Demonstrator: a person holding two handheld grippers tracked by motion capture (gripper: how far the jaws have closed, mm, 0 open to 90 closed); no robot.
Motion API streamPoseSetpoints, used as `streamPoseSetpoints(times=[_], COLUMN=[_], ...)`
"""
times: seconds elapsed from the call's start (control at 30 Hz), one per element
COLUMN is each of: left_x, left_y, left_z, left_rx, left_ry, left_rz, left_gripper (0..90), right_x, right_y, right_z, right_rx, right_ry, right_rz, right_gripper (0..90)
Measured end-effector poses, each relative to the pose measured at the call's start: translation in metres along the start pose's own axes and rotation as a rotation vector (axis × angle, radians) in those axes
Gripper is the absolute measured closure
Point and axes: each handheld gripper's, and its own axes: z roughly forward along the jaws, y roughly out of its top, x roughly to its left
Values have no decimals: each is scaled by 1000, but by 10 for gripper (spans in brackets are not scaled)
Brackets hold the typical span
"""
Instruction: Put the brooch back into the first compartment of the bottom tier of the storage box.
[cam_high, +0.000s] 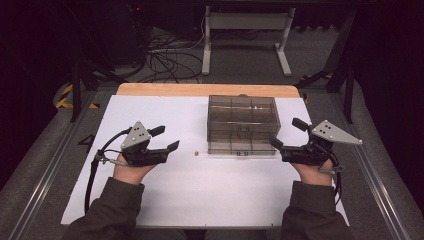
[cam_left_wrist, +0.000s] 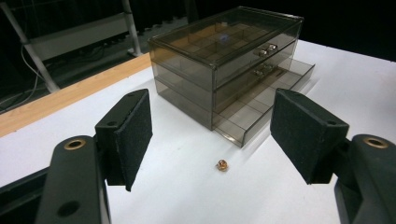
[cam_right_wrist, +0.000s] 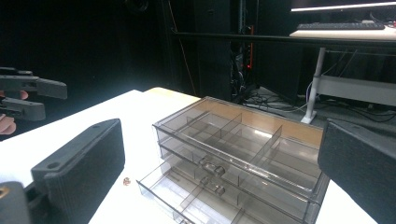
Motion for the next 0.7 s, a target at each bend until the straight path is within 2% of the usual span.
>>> streamPoseSetpoints(times=[0.7], left_x=[-1], left_y=[-5], left_z=[27], left_rx=[33], left_ry=[-21], left_rz=[-6], left_gripper=[325], right_x=[-1], right_y=[0], right_z=[-1], right_rx=[-1], right_ry=[-3], right_rz=[6], right_gripper=[13])
